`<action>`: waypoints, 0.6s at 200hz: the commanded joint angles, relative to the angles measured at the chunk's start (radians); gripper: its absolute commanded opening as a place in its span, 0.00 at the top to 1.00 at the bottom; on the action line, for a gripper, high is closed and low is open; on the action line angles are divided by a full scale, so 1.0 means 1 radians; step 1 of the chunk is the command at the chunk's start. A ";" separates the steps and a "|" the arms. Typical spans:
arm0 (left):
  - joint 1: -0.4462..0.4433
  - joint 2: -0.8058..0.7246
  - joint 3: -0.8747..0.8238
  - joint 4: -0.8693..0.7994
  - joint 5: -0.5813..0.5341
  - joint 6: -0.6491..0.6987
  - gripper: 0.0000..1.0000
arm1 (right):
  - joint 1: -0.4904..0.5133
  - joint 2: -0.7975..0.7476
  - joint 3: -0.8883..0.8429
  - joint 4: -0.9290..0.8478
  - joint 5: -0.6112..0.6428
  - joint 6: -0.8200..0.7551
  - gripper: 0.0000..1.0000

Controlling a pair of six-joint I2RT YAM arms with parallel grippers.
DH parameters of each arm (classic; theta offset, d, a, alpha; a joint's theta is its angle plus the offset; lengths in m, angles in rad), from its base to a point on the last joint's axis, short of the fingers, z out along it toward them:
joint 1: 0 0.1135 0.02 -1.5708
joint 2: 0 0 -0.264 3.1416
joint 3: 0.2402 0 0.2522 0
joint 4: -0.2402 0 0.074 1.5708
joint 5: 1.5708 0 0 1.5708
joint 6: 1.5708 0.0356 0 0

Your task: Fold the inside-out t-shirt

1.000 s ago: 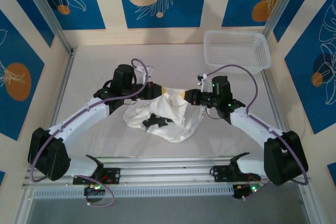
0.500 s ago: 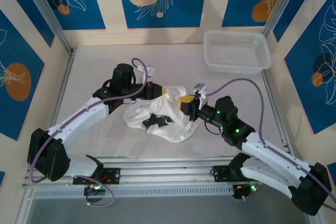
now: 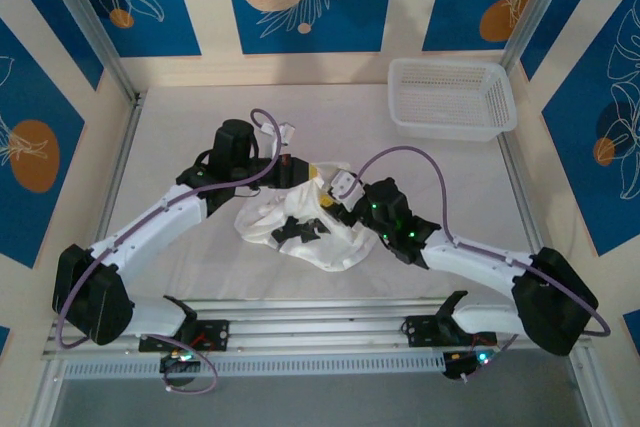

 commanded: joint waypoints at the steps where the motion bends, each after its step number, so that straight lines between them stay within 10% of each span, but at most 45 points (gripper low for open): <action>1: 0.008 -0.003 0.037 -0.003 0.023 0.020 1.00 | 0.009 0.022 0.043 0.088 0.029 -0.021 0.48; 120: 0.008 0.015 0.065 -0.032 0.024 0.052 1.00 | -0.027 -0.097 -0.033 -0.043 -0.071 0.111 0.93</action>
